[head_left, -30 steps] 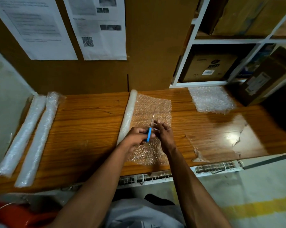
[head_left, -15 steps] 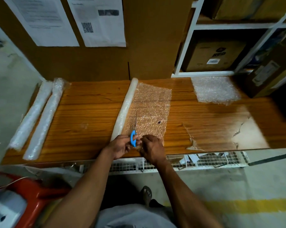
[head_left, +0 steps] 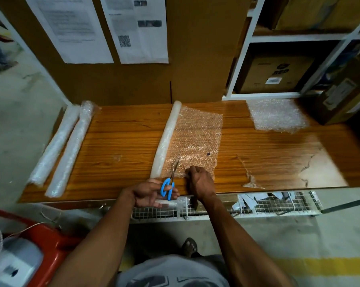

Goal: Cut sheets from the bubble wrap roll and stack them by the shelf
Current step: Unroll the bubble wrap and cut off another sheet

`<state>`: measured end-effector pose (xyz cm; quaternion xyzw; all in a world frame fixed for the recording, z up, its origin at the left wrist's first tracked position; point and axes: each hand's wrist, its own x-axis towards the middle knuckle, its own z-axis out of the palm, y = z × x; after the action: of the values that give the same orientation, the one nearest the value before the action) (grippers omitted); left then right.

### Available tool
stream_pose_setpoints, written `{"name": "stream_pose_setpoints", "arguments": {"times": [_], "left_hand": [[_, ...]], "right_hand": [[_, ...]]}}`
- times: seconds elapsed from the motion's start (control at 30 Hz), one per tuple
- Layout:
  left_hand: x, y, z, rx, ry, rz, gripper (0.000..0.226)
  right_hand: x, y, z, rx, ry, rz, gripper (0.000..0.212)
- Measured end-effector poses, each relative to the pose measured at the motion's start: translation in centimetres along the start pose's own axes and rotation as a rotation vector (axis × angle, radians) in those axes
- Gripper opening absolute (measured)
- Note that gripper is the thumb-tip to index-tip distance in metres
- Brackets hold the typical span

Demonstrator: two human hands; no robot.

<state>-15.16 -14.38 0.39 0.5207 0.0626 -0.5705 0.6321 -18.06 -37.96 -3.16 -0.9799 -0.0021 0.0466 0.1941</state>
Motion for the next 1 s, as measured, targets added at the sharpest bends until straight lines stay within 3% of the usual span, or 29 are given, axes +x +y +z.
{"name": "stream_pose_setpoints", "arguments": {"times": [0.1, 0.3, 0.5, 0.7, 0.77, 0.83, 1.0], "left_hand": [[-1.4, -0.4, -0.9, 0.026, -0.057, -0.053, 0.071], [-3.2, -1.5, -2.4, 0.109, -0.060, -0.154, 0.070], [-3.4, -2.6, -2.9, 0.133, 0.182, -0.189, 0.049], [-3.3, -2.1, -2.3, 0.103, 0.246, -0.127, 0.049], [-3.2, -2.0, -2.0, 0.109, 0.243, -0.127, 0.052], [-3.2, -1.9, -1.9, 0.112, 0.253, -0.125, 0.050], [-3.1, -2.0, -1.3, 0.135, 0.296, -0.094, 0.040]], "right_hand": [[0.2, -0.6, 0.2, 0.020, 0.038, 0.017, 0.027], [-0.2, -1.9, 0.7, 0.049, 0.020, 0.119, 0.031], [-0.6, -2.5, 1.3, 0.052, 0.007, 0.135, 0.039], [-1.2, -2.3, 2.1, 0.025, 0.004, 0.162, 0.059], [-1.3, -2.0, 2.2, 0.021, 0.009, 0.147, 0.050], [-1.2, -2.3, 2.1, 0.049, 0.073, 0.138, 0.023], [-0.4, -3.8, 2.3, 0.152, 0.181, 0.155, 0.027]]}}
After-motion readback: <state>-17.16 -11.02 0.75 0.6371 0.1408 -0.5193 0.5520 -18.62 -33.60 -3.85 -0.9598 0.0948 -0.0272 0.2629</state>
